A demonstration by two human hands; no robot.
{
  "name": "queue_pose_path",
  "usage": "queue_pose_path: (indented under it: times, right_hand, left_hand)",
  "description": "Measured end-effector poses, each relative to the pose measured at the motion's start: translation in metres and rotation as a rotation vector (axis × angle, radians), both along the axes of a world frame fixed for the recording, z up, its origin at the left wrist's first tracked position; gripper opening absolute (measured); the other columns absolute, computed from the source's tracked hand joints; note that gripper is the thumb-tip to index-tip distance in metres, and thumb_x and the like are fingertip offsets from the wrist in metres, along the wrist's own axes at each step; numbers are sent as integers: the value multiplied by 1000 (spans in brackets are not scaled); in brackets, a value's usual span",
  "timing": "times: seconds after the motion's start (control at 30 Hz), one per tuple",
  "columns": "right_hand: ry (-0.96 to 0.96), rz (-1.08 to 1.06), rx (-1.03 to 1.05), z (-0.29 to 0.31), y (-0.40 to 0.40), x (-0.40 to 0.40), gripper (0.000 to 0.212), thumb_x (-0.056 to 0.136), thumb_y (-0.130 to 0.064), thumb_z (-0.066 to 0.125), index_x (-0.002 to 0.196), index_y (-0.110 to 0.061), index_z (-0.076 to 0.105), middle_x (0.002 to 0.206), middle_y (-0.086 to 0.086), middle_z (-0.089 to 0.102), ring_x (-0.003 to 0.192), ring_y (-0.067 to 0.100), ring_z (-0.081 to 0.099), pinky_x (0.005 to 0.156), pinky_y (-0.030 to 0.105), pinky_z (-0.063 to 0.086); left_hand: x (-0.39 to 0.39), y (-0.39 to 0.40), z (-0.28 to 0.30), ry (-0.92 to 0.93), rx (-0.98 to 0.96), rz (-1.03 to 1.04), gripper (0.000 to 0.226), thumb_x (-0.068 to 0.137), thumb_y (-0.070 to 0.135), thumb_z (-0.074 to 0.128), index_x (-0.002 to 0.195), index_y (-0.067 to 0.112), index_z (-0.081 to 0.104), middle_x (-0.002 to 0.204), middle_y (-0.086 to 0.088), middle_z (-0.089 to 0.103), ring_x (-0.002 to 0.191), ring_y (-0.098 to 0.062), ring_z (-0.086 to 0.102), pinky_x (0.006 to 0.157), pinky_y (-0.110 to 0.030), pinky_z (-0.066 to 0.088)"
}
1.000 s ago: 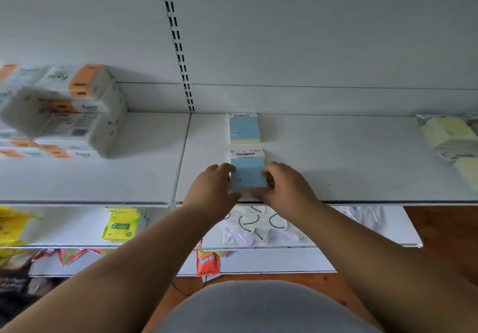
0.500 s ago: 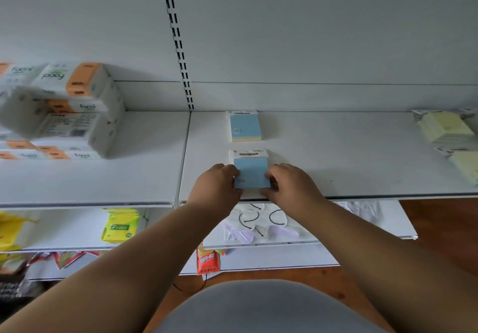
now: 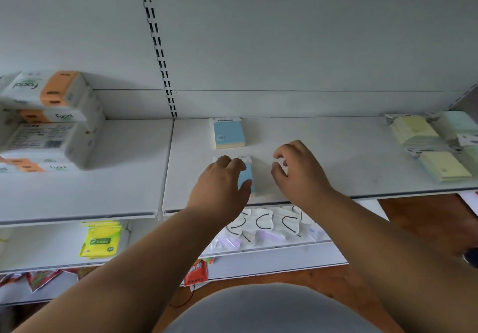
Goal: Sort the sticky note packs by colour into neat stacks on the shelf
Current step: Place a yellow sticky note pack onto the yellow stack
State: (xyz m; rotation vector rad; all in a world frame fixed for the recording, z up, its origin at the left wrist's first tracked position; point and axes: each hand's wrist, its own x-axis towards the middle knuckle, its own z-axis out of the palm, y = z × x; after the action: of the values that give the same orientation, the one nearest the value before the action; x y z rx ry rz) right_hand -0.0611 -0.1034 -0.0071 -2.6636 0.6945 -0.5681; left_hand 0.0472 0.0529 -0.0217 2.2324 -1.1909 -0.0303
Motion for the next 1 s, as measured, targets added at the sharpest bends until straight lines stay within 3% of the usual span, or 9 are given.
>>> queue_pose_path:
  times: [0.23,0.4,0.73,0.9,1.0]
  right_hand:
    - [-105,-59,4,14,-55,-45,2,84,-16,60,82,-16,60,83,-4,53,69,9,50,61,16,34]
    - [-163,-142,-16,10,-120,-100,4,83,-12,63,81,-14,61,82,-3,56,68,7,47,63,9,34]
    - [-16,-242,91,5,-297,-189,17,86,-30,63,98,-18,63,102,-2,56,87,14,56,74,25,43]
    - [73,-293,99,6,-362,-193,29,87,-32,61,111,-15,65,117,6,58,105,23,56,87,29,43]
    - [275,-235,-23,1,-391,-191,31,90,-33,55,111,-13,66,119,11,59,110,30,53,94,39,44]
  left_hand:
    - [-39,-68,12,0,15,-189,20,88,27,59,104,19,66,97,0,61,84,-18,59,74,-28,49]
    - [-83,-144,11,26,40,-270,19,88,27,57,105,20,65,97,2,59,85,-17,59,78,-31,49]
    - [-177,-317,-1,117,74,-216,19,88,29,56,104,22,65,88,8,51,83,-15,58,74,-26,45]
    - [-195,-379,-6,395,92,-76,24,87,31,60,109,23,66,104,7,63,91,-10,57,78,-22,41]
    - [-199,-406,-2,703,78,16,18,85,28,65,102,26,66,106,2,65,94,-18,63,85,-32,49]
